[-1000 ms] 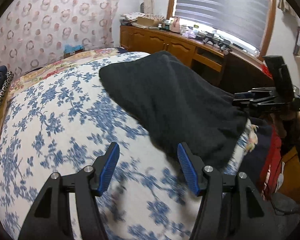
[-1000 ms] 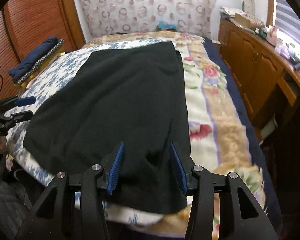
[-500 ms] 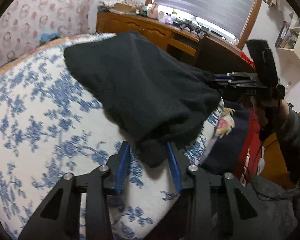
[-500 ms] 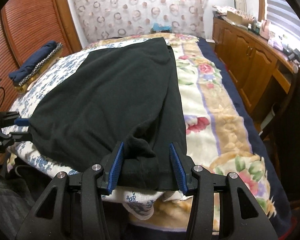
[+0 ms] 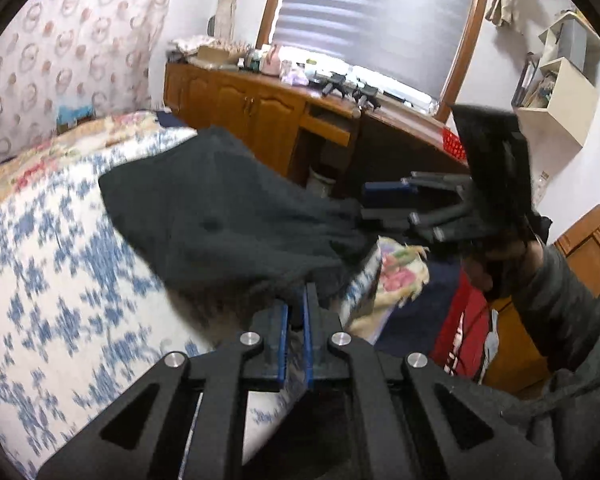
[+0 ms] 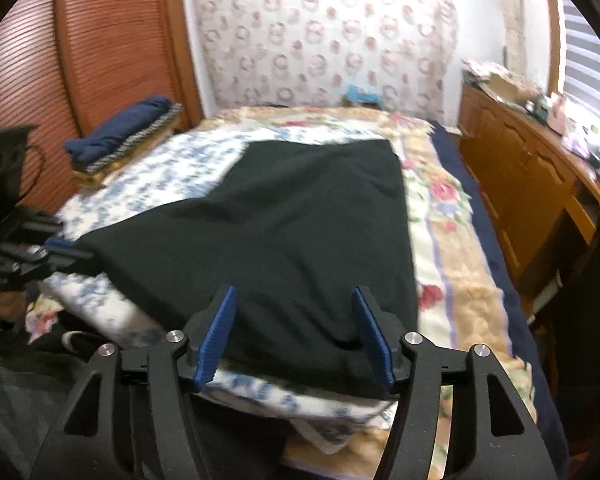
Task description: Fold small clothes
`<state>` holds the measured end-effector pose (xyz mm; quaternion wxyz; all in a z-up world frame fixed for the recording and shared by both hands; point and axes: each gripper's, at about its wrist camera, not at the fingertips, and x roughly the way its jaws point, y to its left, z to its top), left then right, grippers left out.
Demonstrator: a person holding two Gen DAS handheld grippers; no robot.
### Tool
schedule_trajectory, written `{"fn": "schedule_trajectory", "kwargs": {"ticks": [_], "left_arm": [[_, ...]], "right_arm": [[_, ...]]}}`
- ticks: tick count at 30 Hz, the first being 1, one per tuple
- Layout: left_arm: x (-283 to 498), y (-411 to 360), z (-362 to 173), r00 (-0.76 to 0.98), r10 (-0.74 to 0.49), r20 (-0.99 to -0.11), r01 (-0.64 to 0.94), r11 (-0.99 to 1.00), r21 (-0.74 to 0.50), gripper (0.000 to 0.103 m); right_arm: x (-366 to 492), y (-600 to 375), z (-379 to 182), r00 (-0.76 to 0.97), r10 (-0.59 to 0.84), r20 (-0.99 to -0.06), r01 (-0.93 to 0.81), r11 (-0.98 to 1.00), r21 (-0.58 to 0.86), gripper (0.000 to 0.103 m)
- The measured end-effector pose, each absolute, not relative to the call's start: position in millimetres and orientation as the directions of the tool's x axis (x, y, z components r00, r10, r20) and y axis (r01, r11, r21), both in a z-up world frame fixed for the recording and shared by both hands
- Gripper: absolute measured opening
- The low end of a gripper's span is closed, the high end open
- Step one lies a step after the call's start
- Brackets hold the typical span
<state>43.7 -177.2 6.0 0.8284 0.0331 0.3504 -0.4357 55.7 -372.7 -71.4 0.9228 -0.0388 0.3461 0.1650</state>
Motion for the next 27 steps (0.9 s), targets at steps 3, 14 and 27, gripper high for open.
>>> {"fn": "schedule_trajectory", "kwargs": {"ticks": [3,14,27], "left_arm": [[57,-179,17,0.396,-0.704,-0.589,0.740,0.625,-0.250,0.002],[94,-186,36,0.439,-0.709,-0.552,0.726,0.642,-0.247,0.002],[110,-184,34,0.464,-0.696,-0.548,0.712,0.661,-0.237,0.002]], "right_arm": [[52,-359,-68,0.698,0.311,-0.645,-0.373,0.927,0.044,0.065],[71,-342,-103,0.670,0.212,-0.712,-0.385,0.919,-0.088,0.067],[91,-381,-114,0.695,0.110,-0.711,-0.318,0.933,-0.166,0.022]]}}
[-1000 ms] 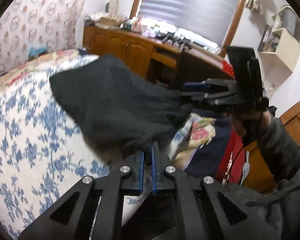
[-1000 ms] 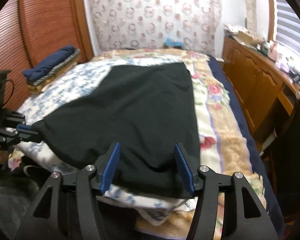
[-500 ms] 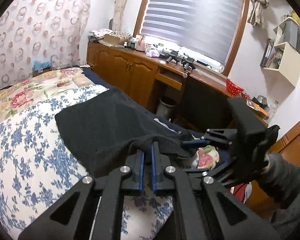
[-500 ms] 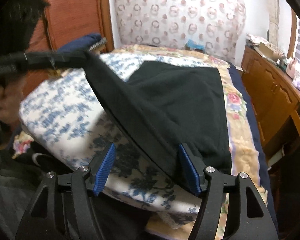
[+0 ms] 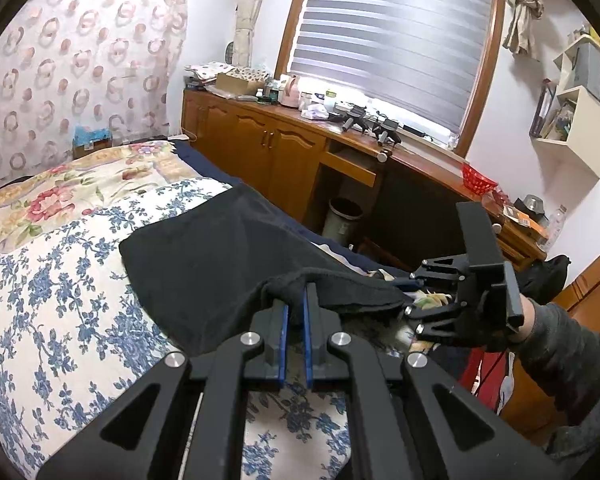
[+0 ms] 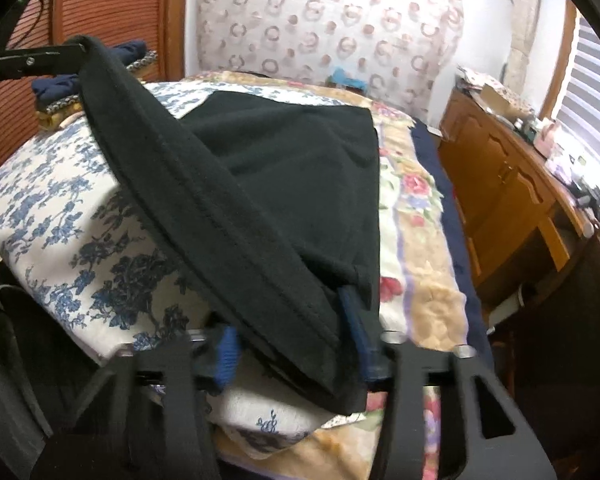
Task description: Fold small clothes
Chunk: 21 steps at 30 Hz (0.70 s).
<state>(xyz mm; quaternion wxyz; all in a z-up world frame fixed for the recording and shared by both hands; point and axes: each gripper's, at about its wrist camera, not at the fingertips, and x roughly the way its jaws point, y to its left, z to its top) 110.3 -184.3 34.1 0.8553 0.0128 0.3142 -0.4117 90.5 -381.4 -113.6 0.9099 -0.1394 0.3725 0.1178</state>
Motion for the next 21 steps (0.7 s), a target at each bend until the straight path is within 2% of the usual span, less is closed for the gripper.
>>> {"fn": "schedule_trajectory", "kwargs": {"ticks": [1,3,12,15,17,19,21], "left_arm": [[115,-183,34,0.468,-0.693,-0.549,0.708,0.665,-0.236,0.002],[123,-181,35,0.480,-0.684,-0.549,0.699,0.677,-0.232,0.002],[197,-153,28,0.584,-0.585,-0.563,0.588,0.783,-0.203,0.002],[232,-145,18,0.611,-0.529,-0.589,0.532,0.825,-0.189,0.002],[253,-143,8,0.610,-0.503,-0.612,0.507,0.842,-0.186,0.005],[269,-143,0,0.598,-0.491,-0.633,0.495,0.848,-0.189,0.012],[275,-143,-3,0.610,-0.478,-0.632,0.490,0.855,-0.173,0.025]], "right_arm": [[92,-381,-113,0.696,0.111,-0.709,-0.326,0.929,-0.174,0.017],[97,-377,-106,0.710,0.101,-0.697,-0.338,0.917,-0.211,0.014],[179,-362,-47,0.806,0.128,-0.578,-0.349,0.891,-0.290,0.009],[222,-352,-44,0.806,0.147,-0.574,-0.371,0.880,-0.295,0.009],[259,-348,-49,0.779,0.174,-0.603,-0.396,0.882,-0.256,0.010],[290,-348,-60,0.755,0.169,-0.633,-0.392,0.891,-0.230,0.013],[309,-348,-72,0.730,0.159,-0.664,-0.384,0.900,-0.207,0.021]]}}
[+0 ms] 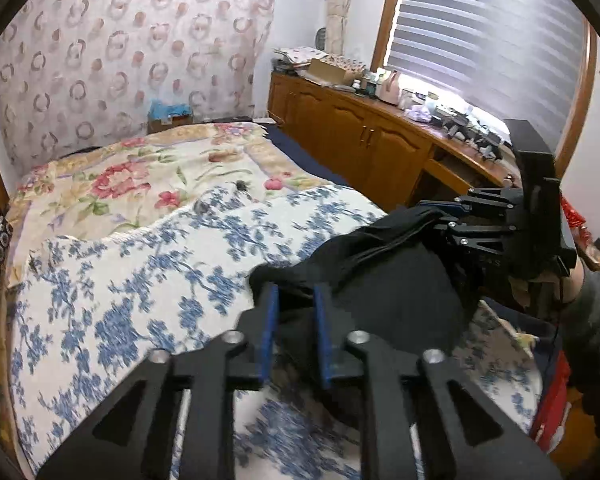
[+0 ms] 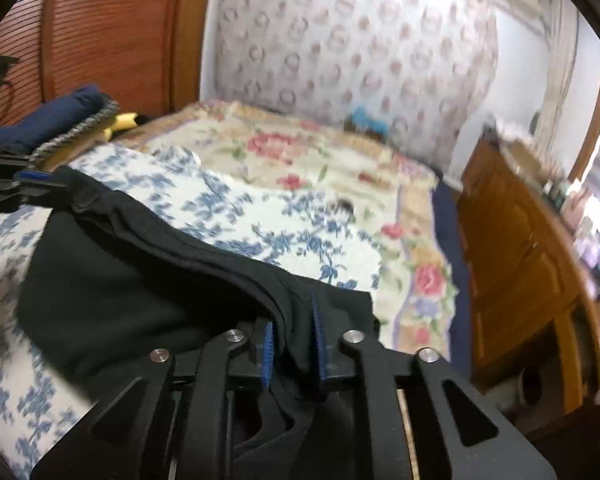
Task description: Fold small clothes
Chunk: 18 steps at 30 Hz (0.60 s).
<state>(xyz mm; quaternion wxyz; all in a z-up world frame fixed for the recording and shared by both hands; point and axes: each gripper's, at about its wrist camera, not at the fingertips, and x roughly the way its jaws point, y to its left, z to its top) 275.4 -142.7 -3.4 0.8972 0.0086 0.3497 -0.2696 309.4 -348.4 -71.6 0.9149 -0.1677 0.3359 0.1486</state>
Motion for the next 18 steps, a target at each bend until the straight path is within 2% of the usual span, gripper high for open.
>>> {"fn": "schedule_trajectory", "kwargs": {"ticks": [1,2,3,4,12,18], "left_arm": [[279,-141,-6,0.609,-0.477,-0.634,0.490,0.855,-0.172,0.028],[282,-141,-8,0.607,-0.476,-0.637,0.488,0.855,-0.174,0.036],[286,-139,-12,0.603,-0.477,-0.639,0.484,0.856,-0.182,0.042],[289,-139,-15,0.595,-0.480,-0.645,0.484,0.854,-0.189,0.043],[306,-156,-52,0.499,-0.478,-0.723,0.485,0.845,-0.223,0.044],[317,-163,-71,0.433,-0.492,-0.755,0.472,0.838,-0.276,0.046]], "right_arm": [[319,-349,-77,0.724,0.147,-0.674,-0.374,0.905,-0.204,0.027],[325,-351,-78,0.721,0.147,-0.677,-0.370,0.908,-0.196,0.031],[328,-353,-78,0.718,0.152,-0.679,-0.369,0.911,-0.186,0.040],[334,-357,-77,0.711,0.161,-0.684,-0.363,0.918,-0.161,0.047],[348,-390,-53,0.732,0.177,-0.658,-0.286,0.956,-0.061,0.066],[346,-392,-57,0.704,0.152,-0.694,-0.268,0.961,-0.061,0.068]]}}
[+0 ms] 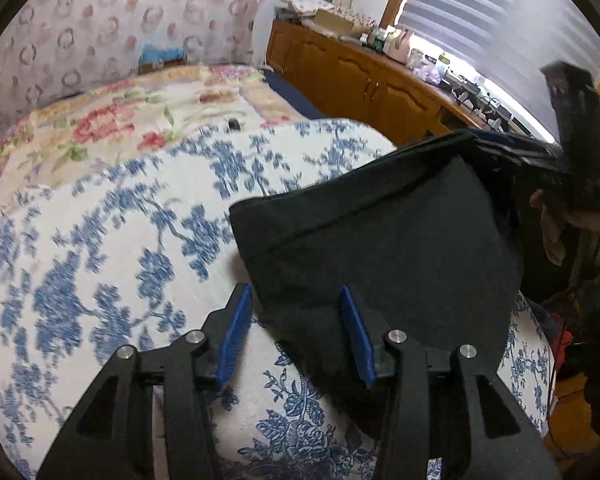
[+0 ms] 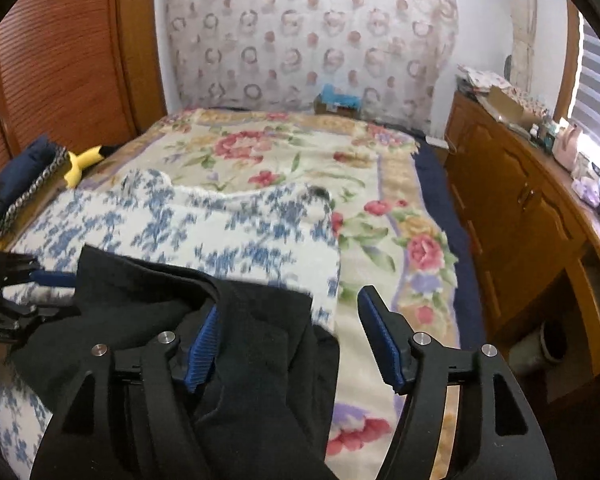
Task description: Fold small clothes
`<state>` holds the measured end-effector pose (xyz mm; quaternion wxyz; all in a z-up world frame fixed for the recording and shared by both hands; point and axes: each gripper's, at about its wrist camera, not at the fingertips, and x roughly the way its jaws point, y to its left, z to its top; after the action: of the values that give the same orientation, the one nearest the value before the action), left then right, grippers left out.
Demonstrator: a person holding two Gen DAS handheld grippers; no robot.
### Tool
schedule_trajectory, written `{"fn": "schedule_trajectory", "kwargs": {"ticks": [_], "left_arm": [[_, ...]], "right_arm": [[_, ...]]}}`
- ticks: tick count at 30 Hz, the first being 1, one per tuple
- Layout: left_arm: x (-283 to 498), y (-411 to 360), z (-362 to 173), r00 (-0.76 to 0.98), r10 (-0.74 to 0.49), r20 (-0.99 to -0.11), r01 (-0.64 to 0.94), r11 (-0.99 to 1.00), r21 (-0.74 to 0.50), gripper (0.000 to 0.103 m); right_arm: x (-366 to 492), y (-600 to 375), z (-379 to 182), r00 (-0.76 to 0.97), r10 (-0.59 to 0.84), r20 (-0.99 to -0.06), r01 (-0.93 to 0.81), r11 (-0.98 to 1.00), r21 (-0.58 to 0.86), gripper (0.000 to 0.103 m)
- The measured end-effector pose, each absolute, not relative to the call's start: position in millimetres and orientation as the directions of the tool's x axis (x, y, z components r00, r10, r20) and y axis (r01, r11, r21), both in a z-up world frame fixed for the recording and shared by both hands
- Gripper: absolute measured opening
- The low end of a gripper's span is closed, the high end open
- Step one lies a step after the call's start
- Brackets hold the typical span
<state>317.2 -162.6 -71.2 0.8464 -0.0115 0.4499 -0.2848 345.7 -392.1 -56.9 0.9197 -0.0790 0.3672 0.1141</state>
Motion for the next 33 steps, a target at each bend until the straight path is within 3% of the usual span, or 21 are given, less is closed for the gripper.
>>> {"fn": "schedule_trajectory", "kwargs": {"ticks": [4,8,13,18,20,21,22,23,25,29,31,33], "left_arm": [[323,-164,-73,0.428,-0.505,-0.750,0.463,0.835,-0.298,0.047],[323,-169,-72,0.436,-0.486,-0.757,0.469,0.841,-0.271,0.048],[325,-169,-73,0.442,-0.483,-0.756,0.465,0.844,-0.267,0.048],[326,-169,-74,0.449,-0.480,-0.754,0.467,0.845,-0.259,0.048],[326,-169,-74,0.449,-0.480,-0.754,0.467,0.845,-0.260,0.048],[326,-169,-74,0.449,-0.480,-0.754,0.467,0.845,-0.260,0.048],[326,-169,-74,0.449,-0.480,-0.754,0.467,0.845,-0.261,0.048],[326,-169,-74,0.449,-0.480,-0.754,0.467,0.845,-0.259,0.048],[326,-169,-74,0.450,-0.479,-0.754,0.468,0.845,-0.259,0.048],[326,-169,-75,0.447,-0.480,-0.754,0.468,0.845,-0.260,0.049],[326,-169,-75,0.445,-0.483,-0.754,0.468,0.843,-0.264,0.049],[328,-169,-74,0.441,-0.486,-0.755,0.466,0.842,-0.271,0.049]], "right_arm": [[332,-407,-70,0.660,0.163,-0.733,-0.254,0.967,-0.014,0.069],[310,-421,-62,0.678,0.166,-0.716,-0.219,0.976,0.019,0.070],[278,-418,-49,0.680,0.209,-0.703,-0.271,0.962,0.024,0.070],[270,-408,-72,0.608,0.237,-0.757,-0.334,0.942,0.027,0.067],[274,-406,-80,0.591,0.236,-0.771,-0.348,0.937,0.020,0.057],[276,-405,-82,0.582,0.252,-0.773,-0.365,0.930,0.029,0.044],[280,-404,-83,0.574,0.274,-0.772,-0.389,0.920,0.038,0.024],[287,-404,-80,0.580,0.284,-0.763,-0.403,0.915,0.034,0.012],[298,-409,-74,0.620,0.255,-0.742,-0.363,0.931,0.016,0.007],[330,-448,-65,0.723,0.032,-0.690,-0.095,0.994,-0.053,0.012],[331,-454,-66,0.716,0.001,-0.698,-0.054,0.997,-0.055,0.035],[323,-455,-68,0.719,0.022,-0.694,-0.067,0.997,-0.037,0.047]]}}
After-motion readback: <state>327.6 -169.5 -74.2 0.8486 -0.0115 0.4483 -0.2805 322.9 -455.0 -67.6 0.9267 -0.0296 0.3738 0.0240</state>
